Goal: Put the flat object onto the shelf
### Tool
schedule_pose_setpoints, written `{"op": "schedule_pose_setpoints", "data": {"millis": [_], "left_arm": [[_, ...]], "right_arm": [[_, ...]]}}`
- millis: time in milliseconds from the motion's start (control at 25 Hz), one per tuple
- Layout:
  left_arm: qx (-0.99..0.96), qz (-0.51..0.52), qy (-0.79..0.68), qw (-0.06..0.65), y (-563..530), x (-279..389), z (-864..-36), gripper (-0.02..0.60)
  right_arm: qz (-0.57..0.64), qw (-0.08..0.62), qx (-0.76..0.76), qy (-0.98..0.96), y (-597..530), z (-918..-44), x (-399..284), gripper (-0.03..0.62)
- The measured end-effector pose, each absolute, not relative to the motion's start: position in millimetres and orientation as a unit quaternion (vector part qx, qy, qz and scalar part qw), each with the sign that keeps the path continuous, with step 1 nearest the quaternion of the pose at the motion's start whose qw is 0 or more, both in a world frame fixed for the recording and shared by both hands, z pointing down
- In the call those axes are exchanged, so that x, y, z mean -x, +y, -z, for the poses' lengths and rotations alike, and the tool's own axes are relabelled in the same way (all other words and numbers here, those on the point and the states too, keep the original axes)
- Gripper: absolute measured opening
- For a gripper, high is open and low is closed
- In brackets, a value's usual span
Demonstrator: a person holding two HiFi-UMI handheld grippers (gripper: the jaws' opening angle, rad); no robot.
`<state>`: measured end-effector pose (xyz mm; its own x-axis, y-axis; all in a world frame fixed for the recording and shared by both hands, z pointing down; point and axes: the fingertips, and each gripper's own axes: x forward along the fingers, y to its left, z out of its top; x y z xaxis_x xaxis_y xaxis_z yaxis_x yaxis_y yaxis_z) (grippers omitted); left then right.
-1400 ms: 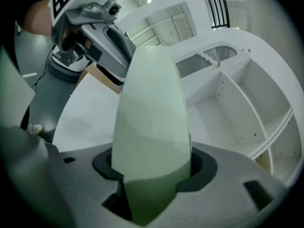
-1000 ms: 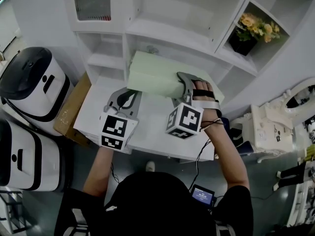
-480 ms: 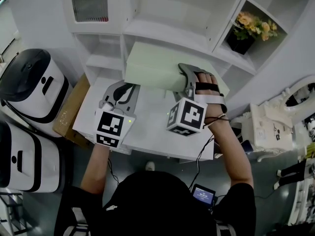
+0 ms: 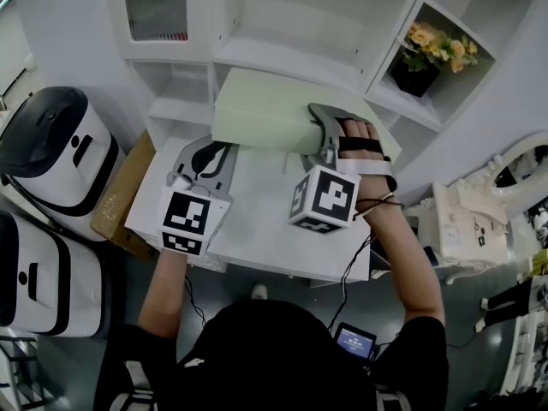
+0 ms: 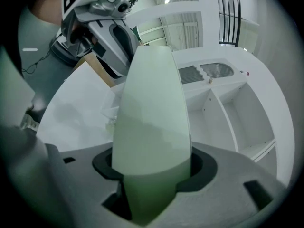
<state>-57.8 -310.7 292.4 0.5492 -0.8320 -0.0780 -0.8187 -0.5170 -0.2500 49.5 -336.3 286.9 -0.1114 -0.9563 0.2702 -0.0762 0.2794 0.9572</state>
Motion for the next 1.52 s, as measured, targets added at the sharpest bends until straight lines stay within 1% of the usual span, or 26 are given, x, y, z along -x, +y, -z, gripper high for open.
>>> {"op": "schedule_pose_setpoints", "data": {"millis": [240,760,1040,1240,1520], "left_arm": [[0.878,0.011,0.465,0.115,-314.5,58.3,-276.9,0.009],[0.865,-0.002,0.482,0.136,-329.7,74.0,-253.3,0.009],[0.866,-0.004,0.481,0.136,-341.9,74.7,-252.3,0.009],[0.869,-0.018,0.479,0.121,-353.8,72.5,-252.2,0.009],[0.87,-0.011,0.479,0.116,-370.0,68.4,-257.7,0.009]], "right_arm": [[0.437,0.51,-0.424,-0.607,-343.5,-271.9,-45.5,0.267],[0.477,0.501,-0.415,-0.59,-356.8,-239.1,-24.0,0.267],[0.481,0.504,-0.413,-0.587,-369.6,-236.6,-22.7,0.267],[0.475,0.504,-0.415,-0.589,-381.8,-239.4,-26.1,0.268],[0.471,0.511,-0.418,-0.585,-398.5,-244.1,-31.3,0.27]]}}
